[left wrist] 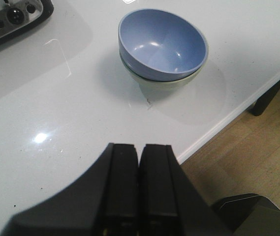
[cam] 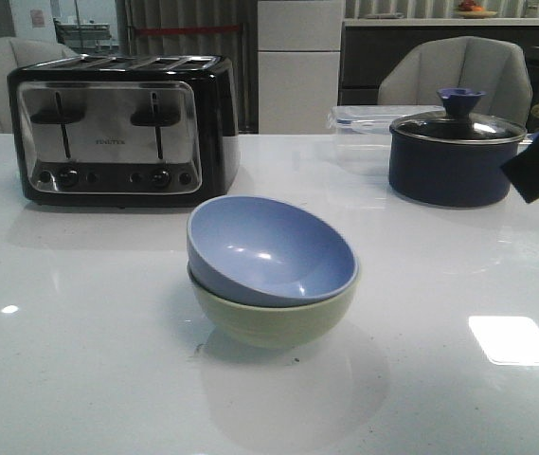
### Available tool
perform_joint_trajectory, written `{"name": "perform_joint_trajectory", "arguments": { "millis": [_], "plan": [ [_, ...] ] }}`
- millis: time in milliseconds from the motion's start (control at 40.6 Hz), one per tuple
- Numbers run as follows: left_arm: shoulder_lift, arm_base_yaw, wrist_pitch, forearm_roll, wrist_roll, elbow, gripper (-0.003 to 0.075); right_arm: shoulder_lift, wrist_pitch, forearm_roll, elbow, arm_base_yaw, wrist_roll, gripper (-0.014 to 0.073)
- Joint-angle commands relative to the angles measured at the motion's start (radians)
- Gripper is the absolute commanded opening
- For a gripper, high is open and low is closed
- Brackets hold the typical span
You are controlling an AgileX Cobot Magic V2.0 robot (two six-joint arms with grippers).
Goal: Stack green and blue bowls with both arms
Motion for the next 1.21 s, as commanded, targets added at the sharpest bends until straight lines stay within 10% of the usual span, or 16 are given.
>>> {"name": "perform_joint_trajectory", "arguments": {
  "millis": [0,394,813,1182],
  "plan": [
    [0.004,-0.01,-0.072,0.003,-0.011,-0.028,0.0093,-0.014,-0.063,0.006,-0.027,0.002,-0.01,0.0057],
    [-0.034,0.012,-0.08,0.02,-0.009,-0.023,0.0093,-0.014,-0.064,0.006,-0.027,0.002,-0.01,0.0057],
    [-0.407,0.489,-0.588,-0.009,-0.009,0.356,0.0093,-0.014,-0.064,0.006,-0.027,0.002,-0.01,0.0057],
    [-0.634,0.664,-0.817,-0.057,-0.009,0.644,0.0093,-0.014,-0.064,0.006,-0.027,0.002,-0.01,0.0057]
  ]
}}
